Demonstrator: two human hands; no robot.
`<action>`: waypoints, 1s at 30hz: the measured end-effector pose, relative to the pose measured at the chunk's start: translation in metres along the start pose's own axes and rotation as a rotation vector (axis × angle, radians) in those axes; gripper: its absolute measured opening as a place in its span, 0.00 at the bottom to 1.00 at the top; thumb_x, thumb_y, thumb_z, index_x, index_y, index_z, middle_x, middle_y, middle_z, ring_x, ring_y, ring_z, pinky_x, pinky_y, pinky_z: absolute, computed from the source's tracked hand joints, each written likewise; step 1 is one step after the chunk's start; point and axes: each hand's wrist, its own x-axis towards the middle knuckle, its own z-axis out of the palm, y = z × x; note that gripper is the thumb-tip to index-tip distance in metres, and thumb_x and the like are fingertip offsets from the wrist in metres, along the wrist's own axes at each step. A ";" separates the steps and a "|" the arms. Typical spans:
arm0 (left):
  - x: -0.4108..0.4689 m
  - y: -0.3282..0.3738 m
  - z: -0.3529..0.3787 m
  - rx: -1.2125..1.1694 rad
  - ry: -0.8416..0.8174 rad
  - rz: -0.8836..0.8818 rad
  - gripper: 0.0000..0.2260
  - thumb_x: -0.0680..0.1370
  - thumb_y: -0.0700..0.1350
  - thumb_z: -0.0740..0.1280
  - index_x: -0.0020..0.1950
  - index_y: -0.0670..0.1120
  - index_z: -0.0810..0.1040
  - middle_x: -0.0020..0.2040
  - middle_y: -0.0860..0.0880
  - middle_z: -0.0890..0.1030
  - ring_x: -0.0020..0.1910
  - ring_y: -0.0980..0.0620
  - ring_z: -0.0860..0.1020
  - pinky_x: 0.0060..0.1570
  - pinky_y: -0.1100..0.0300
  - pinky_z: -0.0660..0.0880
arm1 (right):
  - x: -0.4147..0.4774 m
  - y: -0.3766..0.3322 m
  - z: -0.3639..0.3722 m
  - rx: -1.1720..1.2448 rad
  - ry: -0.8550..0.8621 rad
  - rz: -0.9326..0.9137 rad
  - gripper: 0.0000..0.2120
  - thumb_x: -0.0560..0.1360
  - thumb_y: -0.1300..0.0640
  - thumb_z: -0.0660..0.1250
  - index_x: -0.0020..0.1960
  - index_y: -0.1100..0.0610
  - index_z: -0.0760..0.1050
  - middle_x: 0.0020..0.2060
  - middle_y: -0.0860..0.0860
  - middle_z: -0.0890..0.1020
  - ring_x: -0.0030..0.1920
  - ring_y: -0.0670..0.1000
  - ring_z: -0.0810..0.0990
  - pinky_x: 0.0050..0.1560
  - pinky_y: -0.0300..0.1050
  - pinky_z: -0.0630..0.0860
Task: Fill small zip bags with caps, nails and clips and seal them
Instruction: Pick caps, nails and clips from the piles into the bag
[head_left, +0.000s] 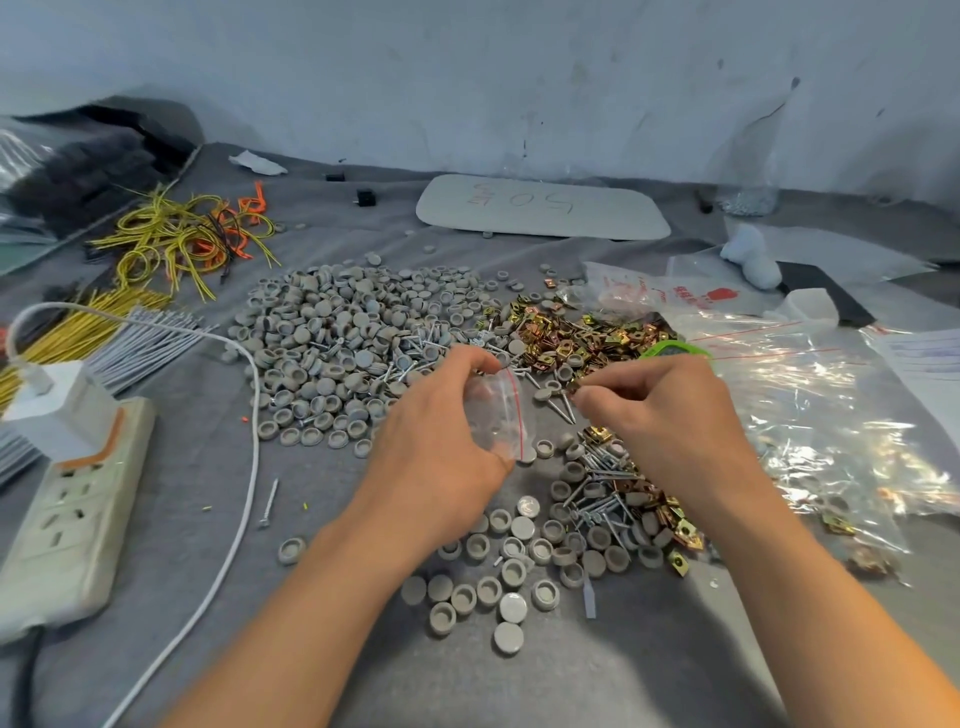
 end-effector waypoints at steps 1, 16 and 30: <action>0.000 0.001 -0.001 0.004 0.000 0.004 0.32 0.68 0.46 0.80 0.60 0.70 0.66 0.55 0.62 0.77 0.51 0.62 0.75 0.44 0.68 0.67 | -0.002 -0.002 0.000 0.023 -0.014 -0.010 0.07 0.73 0.55 0.78 0.38 0.45 0.87 0.31 0.42 0.85 0.32 0.47 0.82 0.31 0.47 0.79; -0.006 0.021 -0.011 -0.241 0.135 0.231 0.16 0.70 0.55 0.75 0.57 0.64 0.84 0.50 0.66 0.83 0.54 0.66 0.80 0.54 0.72 0.73 | -0.017 -0.020 0.003 0.605 -0.159 0.038 0.05 0.71 0.66 0.76 0.37 0.60 0.86 0.28 0.57 0.81 0.29 0.50 0.73 0.31 0.37 0.72; -0.003 0.012 -0.009 -0.299 0.160 0.220 0.11 0.74 0.46 0.78 0.53 0.59 0.87 0.45 0.64 0.85 0.47 0.63 0.83 0.48 0.67 0.78 | -0.020 -0.024 0.010 0.467 -0.158 -0.015 0.04 0.72 0.53 0.77 0.40 0.52 0.87 0.31 0.53 0.84 0.31 0.50 0.79 0.37 0.46 0.77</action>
